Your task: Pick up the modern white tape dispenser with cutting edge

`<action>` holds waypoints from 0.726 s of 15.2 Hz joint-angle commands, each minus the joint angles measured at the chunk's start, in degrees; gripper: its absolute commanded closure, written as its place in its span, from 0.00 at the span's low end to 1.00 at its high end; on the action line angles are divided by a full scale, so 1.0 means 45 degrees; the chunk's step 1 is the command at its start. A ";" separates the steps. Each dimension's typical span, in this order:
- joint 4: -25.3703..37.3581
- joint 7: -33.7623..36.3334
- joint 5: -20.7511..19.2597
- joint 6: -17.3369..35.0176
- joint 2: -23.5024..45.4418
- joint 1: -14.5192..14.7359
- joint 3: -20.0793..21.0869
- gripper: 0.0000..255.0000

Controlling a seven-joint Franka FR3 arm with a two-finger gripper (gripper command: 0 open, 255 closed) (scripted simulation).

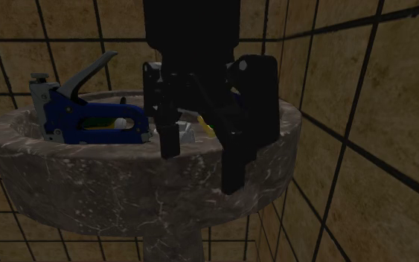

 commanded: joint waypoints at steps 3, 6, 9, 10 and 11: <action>0.1337 0.0426 0.0135 -0.0157 0.1448 0.0448 0.0769 0.00; 0.2442 0.0731 0.0123 -0.0339 0.2578 0.0769 0.1313 0.00; 0.3659 0.1057 0.0018 -0.0591 0.3765 0.1116 0.1844 0.00; 0.4093 0.1170 -0.0038 -0.0693 0.4175 0.1241 0.2018 0.00; 0.4542 0.1285 -0.0105 -0.0805 0.4593 0.1370 0.2191 0.00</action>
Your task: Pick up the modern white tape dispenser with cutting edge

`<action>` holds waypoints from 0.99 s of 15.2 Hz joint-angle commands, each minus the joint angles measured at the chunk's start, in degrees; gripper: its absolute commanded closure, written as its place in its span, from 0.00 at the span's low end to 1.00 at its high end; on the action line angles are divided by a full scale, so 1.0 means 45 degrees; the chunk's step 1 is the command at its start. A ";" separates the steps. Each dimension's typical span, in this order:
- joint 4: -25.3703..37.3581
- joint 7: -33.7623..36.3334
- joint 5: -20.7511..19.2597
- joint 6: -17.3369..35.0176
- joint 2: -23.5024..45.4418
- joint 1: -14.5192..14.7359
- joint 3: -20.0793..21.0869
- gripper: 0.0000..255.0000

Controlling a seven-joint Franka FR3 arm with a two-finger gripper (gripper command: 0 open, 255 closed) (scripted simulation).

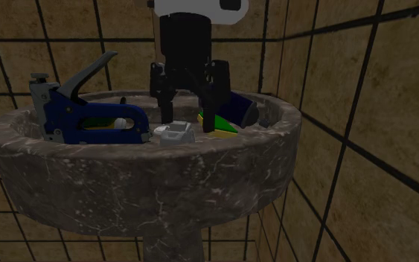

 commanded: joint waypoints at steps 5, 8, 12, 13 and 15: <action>0.3069 0.0670 -0.0593 -0.0856 0.2747 0.0897 0.0963 0.00; 0.2944 0.0731 -0.0641 -0.0589 0.2942 0.1003 0.1026 0.00; 0.2070 0.0720 -0.0594 0.0146 0.2794 0.0962 0.1006 0.00; 0.1863 0.0720 -0.0585 0.0327 0.2766 0.0954 0.1002 0.00; 0.1745 0.0719 -0.0580 0.0431 0.2750 0.0949 0.0999 0.00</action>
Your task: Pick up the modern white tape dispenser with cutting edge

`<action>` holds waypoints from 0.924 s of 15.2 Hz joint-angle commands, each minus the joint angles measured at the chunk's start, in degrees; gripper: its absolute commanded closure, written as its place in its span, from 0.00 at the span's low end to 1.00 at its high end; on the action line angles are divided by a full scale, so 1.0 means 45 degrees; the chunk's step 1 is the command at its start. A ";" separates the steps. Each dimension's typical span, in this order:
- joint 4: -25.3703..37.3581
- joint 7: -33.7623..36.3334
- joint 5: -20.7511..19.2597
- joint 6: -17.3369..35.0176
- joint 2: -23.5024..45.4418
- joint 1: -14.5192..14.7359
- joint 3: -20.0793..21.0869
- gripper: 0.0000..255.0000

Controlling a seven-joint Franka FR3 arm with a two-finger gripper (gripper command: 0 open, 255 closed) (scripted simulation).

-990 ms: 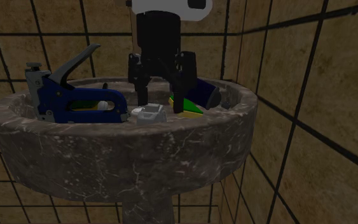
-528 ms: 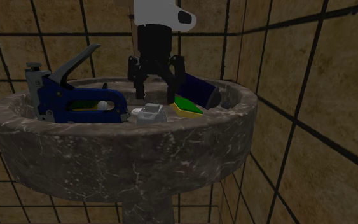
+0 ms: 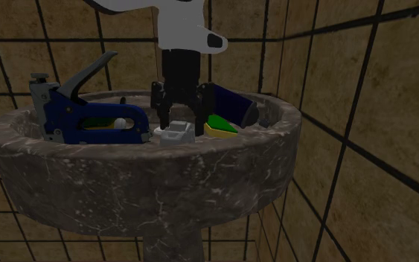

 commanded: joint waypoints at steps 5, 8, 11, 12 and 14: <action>-0.0101 0.0003 0.0004 0.0066 -0.0010 -0.0001 0.0000 1.00; -0.0094 0.0014 0.0006 0.0055 -0.0014 0.0006 0.0006 1.00; 0.0084 0.0006 -0.0005 -0.0090 0.0021 0.0006 0.0006 1.00; 0.0289 0.0007 -0.0013 -0.0270 0.0048 0.0014 0.0010 1.00; 0.0727 0.0012 -0.0037 -0.0638 0.0122 0.0034 0.0020 1.00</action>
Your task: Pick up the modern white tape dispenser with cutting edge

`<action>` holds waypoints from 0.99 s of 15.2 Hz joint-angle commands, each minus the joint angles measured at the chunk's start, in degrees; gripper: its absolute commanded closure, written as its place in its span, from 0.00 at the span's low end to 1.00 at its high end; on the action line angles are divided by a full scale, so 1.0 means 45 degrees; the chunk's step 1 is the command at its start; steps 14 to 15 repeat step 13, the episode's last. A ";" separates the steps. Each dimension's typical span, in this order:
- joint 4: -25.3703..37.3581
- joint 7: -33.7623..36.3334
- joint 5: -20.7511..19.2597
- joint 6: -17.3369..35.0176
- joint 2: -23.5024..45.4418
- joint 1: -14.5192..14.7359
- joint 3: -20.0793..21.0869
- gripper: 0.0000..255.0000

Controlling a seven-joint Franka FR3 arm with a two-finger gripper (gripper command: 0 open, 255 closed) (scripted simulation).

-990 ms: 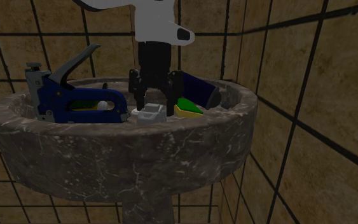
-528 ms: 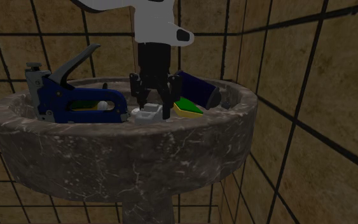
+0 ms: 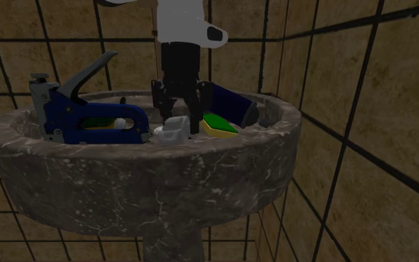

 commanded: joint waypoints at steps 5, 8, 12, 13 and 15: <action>0.1467 0.0050 -0.0106 -0.1162 0.0329 0.0091 0.0044 1.00; 0.2256 0.0075 -0.0177 -0.1760 0.0534 0.0148 0.0068 1.00; 0.3161 0.0108 -0.0271 -0.2416 0.0798 0.0228 0.0096 1.00; 0.3165 0.0109 -0.0272 -0.2418 0.0801 0.0229 0.0097 1.00; 0.3165 0.0109 -0.0272 -0.2418 0.0801 0.0229 0.0097 1.00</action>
